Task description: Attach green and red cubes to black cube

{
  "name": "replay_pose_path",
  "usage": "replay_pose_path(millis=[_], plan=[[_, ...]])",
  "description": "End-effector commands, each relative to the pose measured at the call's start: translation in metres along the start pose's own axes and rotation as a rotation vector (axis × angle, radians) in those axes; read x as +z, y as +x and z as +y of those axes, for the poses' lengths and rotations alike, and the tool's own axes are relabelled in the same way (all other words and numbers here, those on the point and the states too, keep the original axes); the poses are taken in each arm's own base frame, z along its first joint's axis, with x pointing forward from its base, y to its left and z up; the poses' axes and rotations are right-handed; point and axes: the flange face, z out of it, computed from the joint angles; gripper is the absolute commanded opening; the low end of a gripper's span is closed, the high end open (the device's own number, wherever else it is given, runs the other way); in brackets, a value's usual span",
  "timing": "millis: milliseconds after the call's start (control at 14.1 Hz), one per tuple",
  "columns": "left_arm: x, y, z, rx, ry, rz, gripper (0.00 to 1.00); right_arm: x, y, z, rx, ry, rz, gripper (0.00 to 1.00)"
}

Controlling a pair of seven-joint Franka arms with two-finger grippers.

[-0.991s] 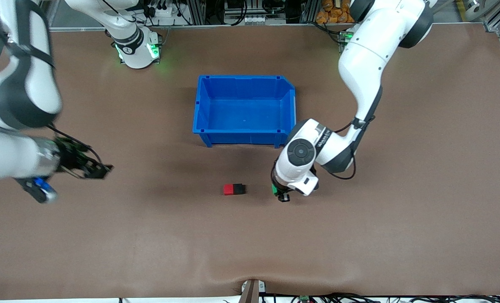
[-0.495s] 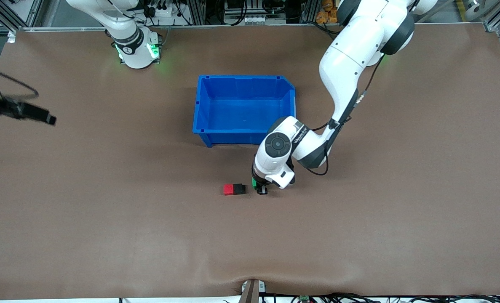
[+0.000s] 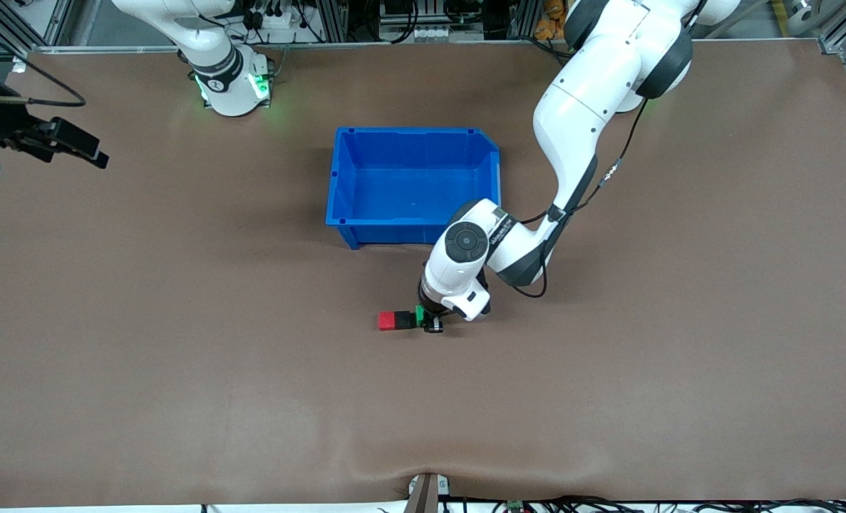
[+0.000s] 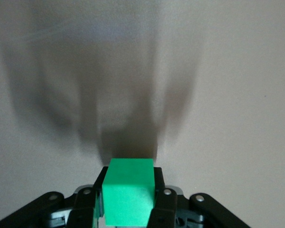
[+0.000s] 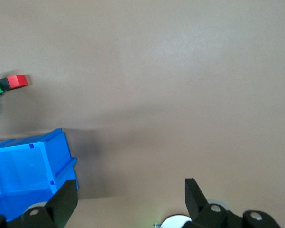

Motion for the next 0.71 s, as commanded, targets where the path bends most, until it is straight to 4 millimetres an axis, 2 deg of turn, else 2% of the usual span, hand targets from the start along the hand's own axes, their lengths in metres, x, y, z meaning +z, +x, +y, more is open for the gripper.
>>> replay_pose_path(millis=[0,71,142,354,425,495,566,637], plan=[[0.003,-0.007,0.004,-0.015,-0.027,-0.029,0.0,-0.023,0.013,0.006,-0.001,-0.028,0.009,1.0],[0.005,-0.006,0.005,-0.015,-0.035,-0.029,0.0,-0.017,0.024,0.01,0.003,-0.034,-0.038,1.0],[0.007,-0.006,0.004,-0.014,-0.037,-0.033,0.0,-0.029,0.028,0.011,0.007,-0.034,-0.038,1.0],[0.008,-0.007,0.004,-0.003,-0.053,-0.042,0.0,-0.047,0.034,0.003,0.0,-0.085,-0.001,1.0],[0.012,-0.006,0.004,0.002,-0.058,-0.043,0.07,-0.046,0.032,-0.004,-0.005,-0.107,0.0,1.0],[0.013,-0.008,0.002,0.016,-0.067,-0.051,0.42,-0.042,0.031,-0.007,-0.014,-0.101,-0.013,1.0],[0.015,-0.008,0.001,0.033,-0.069,-0.051,0.99,-0.042,0.029,-0.007,-0.014,-0.101,-0.03,1.0],[0.014,-0.008,0.002,0.038,-0.07,-0.052,1.0,-0.042,0.029,-0.009,-0.015,-0.102,-0.03,1.0]])
